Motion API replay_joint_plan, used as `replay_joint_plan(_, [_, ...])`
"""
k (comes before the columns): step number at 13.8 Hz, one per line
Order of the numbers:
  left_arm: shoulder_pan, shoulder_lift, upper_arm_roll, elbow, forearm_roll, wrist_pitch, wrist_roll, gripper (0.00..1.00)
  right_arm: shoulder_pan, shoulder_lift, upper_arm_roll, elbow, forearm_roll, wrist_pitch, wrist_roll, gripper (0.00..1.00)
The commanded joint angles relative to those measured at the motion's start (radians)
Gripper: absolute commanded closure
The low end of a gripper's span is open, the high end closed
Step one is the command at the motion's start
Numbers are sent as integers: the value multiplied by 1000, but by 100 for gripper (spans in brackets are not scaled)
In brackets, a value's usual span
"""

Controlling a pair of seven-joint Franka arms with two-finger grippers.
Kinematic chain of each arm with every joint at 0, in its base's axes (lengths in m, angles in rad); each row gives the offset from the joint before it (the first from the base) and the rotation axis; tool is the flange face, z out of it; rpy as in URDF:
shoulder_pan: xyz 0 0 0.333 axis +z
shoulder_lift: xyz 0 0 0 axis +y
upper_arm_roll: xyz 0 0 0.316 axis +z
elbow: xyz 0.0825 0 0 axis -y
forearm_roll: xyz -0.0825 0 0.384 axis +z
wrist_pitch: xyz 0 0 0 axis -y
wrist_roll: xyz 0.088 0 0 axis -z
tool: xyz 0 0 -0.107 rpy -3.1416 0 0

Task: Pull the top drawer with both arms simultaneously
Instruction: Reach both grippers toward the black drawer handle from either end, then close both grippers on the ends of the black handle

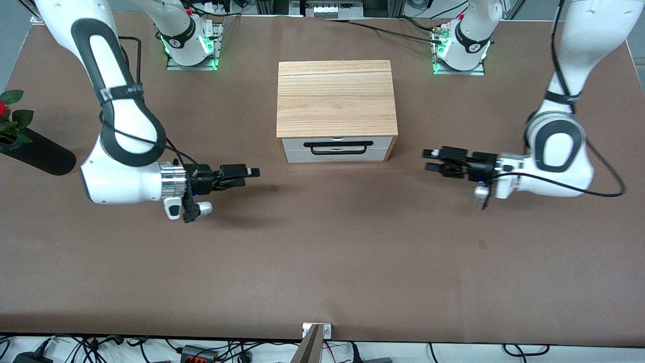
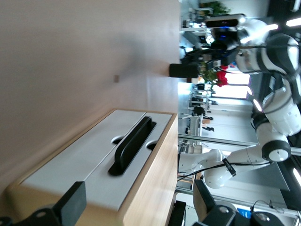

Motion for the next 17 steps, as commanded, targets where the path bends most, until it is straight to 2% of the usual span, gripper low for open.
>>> replay_joint_plan(1, [10, 72, -54, -36, -110, 77, 183, 0, 43, 61, -1, 11, 48, -21, -78, 0])
replay_joint_plan(3, [4, 96, -100, -84, -220, 118, 252, 0, 95, 105, -1, 15, 89, -16, -104, 0])
replay_joint_plan(4, [-10, 110, -113, -87, -234, 126, 266, 1, 121, 116, -1, 15, 103, -14, -112, 0])
replay_joint_plan(7, [-71, 144, -114, -99, -264, 140, 277, 14, 149, 156, 1, 11, 143, -31, -128, 0])
replay_joint_plan(9, [-74, 170, -113, -99, -287, 140, 341, 23, 160, 165, 1, 11, 175, -48, -134, 0])
replay_joint_plan(11, [-76, 185, -114, -107, -293, 137, 369, 36, 152, 175, 1, 12, 190, -134, -141, 0])
replay_joint_plan(13, [-79, 190, -114, -113, -294, 137, 369, 42, 132, 191, -1, 12, 223, -224, -172, 0])
replay_joint_plan(16, [-80, 196, -114, -113, -294, 131, 367, 64, 123, 207, -1, 15, 224, -225, -198, 0])
replay_joint_plan(17, [-82, 203, -117, -113, -294, 131, 367, 67, 123, 222, -1, 18, 226, -218, -224, 0])
